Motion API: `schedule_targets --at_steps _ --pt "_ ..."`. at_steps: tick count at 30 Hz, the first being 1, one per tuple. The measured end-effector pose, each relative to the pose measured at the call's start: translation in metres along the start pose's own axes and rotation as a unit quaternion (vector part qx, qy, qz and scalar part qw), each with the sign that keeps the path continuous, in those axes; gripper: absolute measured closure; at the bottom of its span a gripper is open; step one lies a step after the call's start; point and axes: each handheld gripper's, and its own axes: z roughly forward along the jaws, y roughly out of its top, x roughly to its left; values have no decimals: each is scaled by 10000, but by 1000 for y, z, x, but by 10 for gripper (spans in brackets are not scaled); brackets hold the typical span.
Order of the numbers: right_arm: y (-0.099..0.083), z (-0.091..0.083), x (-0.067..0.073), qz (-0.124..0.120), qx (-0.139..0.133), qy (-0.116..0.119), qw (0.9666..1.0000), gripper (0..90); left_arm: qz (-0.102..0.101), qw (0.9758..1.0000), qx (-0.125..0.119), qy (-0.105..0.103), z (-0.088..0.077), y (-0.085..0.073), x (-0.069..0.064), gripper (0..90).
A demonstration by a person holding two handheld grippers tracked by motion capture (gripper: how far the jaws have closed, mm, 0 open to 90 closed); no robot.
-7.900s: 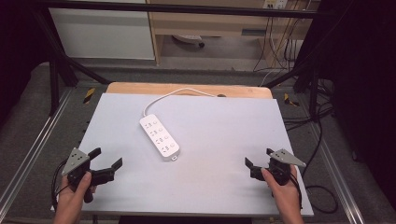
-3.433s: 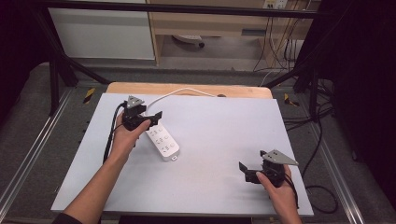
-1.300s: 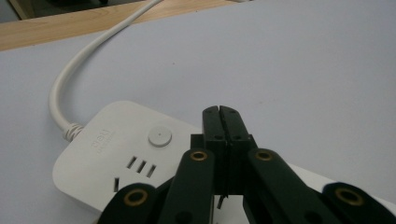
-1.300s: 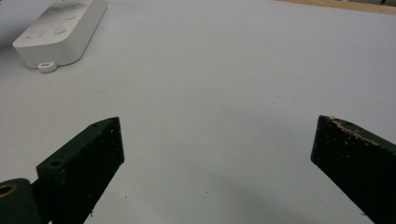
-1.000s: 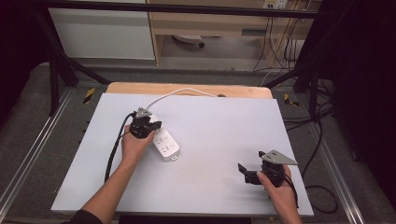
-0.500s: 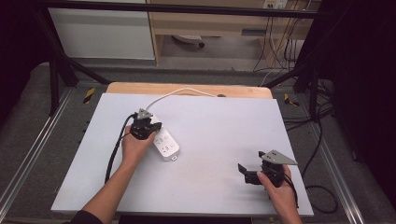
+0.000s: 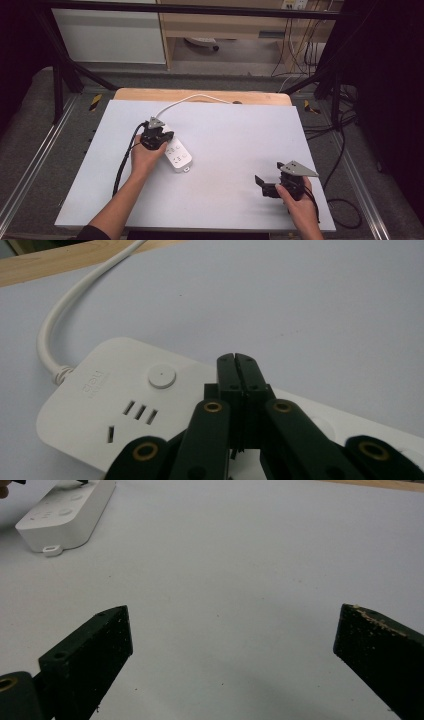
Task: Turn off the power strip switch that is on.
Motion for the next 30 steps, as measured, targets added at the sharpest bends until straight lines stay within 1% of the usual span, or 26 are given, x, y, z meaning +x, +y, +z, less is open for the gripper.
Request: schedule_targets --at_steps 6,8,15,16,17,19,21,22,25,28,30 --pt "0 0 0 1 7 -6 10000 28 31 10000 38 58 0 -1 0 900" --pt "0 0 0 4 11 -6 10000 28 -1 10000 47 52 0 -1 0 900" --pt "0 0 0 13 21 -9 10000 28 23 10000 62 38 0 -2 -1 900" --pt "0 0 -1 14 22 -9 10000 28 20 10000 59 0 0 -2 -2 900" --pt "-1 0 -1 11 23 -12 10000 27 37 10000 24 19 1 -3 -2 900" --pt "-1 0 -1 16 25 -12 10000 27 17 10000 -30 -18 1 -4 -4 900" --pt "0 0 -1 18 27 -7 10000 27 77 10000 -27 30 1 -5 -5 900" --pt "0 0 -1 18 27 -7 10000 27 35 10000 -25 42 1 -4 -5 900" --pt "-1 0 0 24 26 -6 10000 27 86 9999 -45 68 1 -5 -6 900" --pt "-1 1 -1 22 24 -2 10000 27 43 10000 -32 75 0 -5 -7 900" --pt "-1 1 -1 29 38 -1 10000 27 128 9998 -34 115 0 -5 -8 900"
